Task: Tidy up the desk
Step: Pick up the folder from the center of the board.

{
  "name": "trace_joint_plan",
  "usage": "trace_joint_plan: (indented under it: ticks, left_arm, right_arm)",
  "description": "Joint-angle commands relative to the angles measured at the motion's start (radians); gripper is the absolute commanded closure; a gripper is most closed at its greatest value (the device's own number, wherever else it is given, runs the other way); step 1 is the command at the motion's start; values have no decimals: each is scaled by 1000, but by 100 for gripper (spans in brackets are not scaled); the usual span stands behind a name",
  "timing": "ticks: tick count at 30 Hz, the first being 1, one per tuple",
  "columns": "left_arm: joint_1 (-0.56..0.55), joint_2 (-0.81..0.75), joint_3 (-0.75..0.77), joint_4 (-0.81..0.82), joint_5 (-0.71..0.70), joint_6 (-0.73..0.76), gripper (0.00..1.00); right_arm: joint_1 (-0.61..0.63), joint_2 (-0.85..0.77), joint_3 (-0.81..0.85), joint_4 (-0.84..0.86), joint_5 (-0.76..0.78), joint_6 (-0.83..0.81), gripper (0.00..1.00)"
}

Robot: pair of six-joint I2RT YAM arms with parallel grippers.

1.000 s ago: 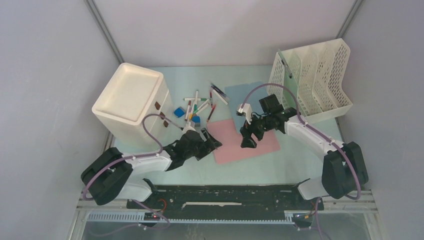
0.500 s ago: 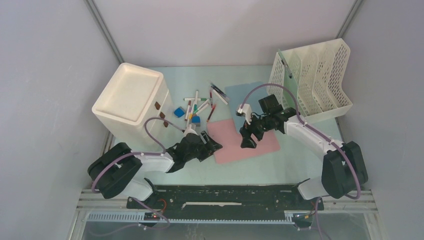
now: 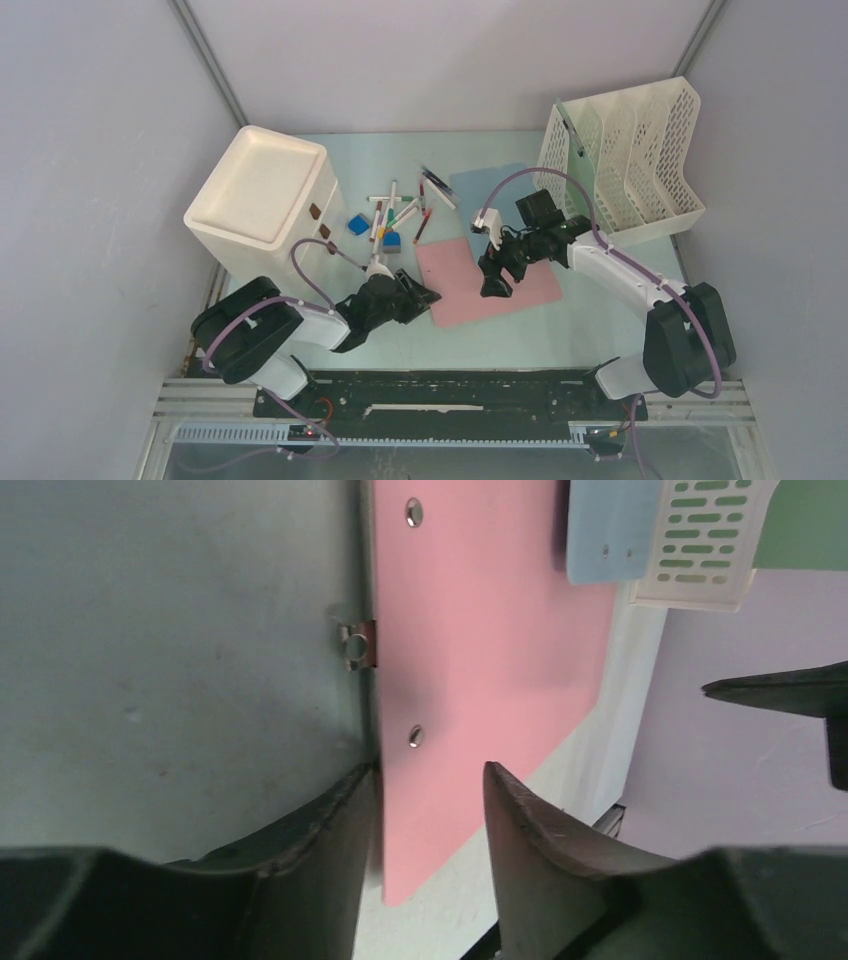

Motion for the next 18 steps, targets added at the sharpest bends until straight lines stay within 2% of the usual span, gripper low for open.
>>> trace_joint_plan:
  ticks: [1, 12, 18]
  left_arm:
    - [2, 38, -42, 69, -22, -27, 51]
    - [5, 31, -95, 244, -12, 6, 99]
    - [6, -9, -139, 339, 1, 17, 100]
  right_arm:
    - [17, 5, 4, 16, -12, -6, 16]
    - [26, -3, 3, 6, -38, -22, 17]
    - [39, -27, 2, -32, -112, -79, 17]
